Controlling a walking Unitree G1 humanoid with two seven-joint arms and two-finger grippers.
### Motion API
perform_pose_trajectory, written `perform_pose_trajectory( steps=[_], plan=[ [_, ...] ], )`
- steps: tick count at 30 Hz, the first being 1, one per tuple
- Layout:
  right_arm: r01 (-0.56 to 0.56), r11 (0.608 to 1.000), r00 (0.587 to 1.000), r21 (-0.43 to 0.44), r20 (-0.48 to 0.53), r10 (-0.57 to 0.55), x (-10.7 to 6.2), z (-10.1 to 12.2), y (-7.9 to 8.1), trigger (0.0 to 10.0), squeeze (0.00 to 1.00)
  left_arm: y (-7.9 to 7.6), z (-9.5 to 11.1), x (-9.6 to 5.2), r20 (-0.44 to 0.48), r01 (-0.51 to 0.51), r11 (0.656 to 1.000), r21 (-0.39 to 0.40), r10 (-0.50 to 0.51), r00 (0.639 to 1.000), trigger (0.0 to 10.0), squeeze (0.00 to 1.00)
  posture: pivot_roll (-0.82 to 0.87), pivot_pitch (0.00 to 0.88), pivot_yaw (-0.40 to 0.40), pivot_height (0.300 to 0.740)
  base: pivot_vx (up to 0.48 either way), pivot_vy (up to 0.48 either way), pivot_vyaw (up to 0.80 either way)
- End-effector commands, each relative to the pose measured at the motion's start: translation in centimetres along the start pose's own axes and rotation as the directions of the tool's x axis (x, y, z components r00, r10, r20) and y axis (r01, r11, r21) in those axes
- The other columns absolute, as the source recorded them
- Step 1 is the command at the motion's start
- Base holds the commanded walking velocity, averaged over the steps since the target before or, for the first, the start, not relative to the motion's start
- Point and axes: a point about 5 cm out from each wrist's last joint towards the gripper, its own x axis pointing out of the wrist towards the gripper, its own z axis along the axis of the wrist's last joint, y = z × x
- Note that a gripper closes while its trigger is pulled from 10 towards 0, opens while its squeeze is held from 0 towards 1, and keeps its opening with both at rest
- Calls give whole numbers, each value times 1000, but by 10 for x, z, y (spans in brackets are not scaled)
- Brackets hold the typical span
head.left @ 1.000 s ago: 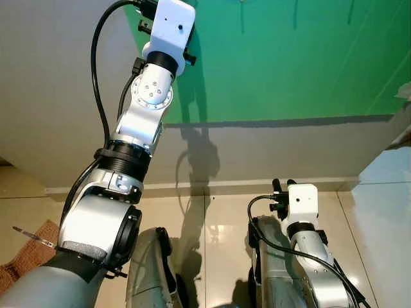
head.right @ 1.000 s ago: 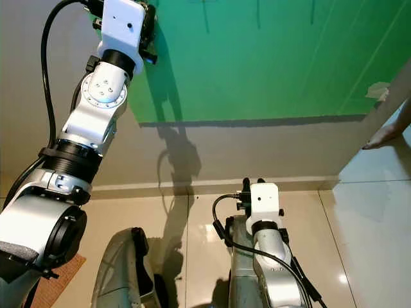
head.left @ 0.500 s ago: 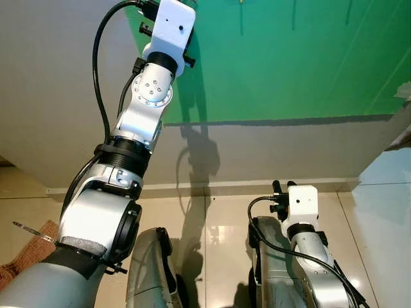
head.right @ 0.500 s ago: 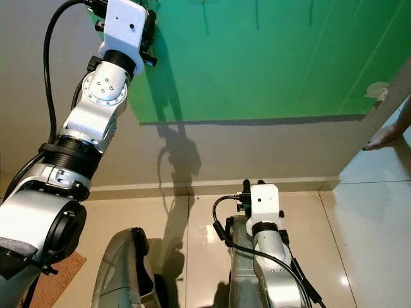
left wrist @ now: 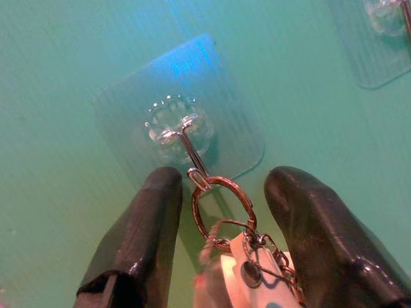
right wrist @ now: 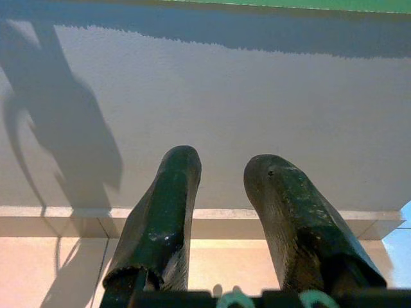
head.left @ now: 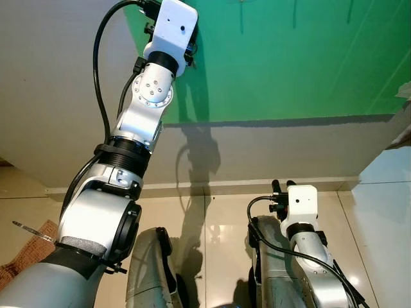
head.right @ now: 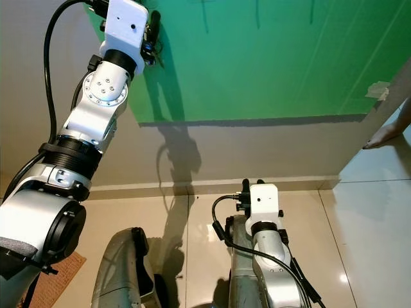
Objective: Hang keys on a hook
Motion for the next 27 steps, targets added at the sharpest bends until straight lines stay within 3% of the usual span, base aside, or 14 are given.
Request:
perform_pose_trajectory(
  steps=[1, 27],
  plan=[
    [-12, 1000, 1000, 2, -12, 12, -3, 0, 3, 10000, 0, 8, -1, -2, 9, -23, 1000, -10, 23, 1000, 10000, 1000, -178, 146, 111, 536, 0, 0, 0],
    [-21, 1000, 1000, -2, -20, 21, -4, -1, 3, 10000, 0, 3, 2, -10, 54, -17, 998, -59, 20, 998, 10000, 1000, -179, 151, 108, 536, 0, 0, 0]
  ],
)
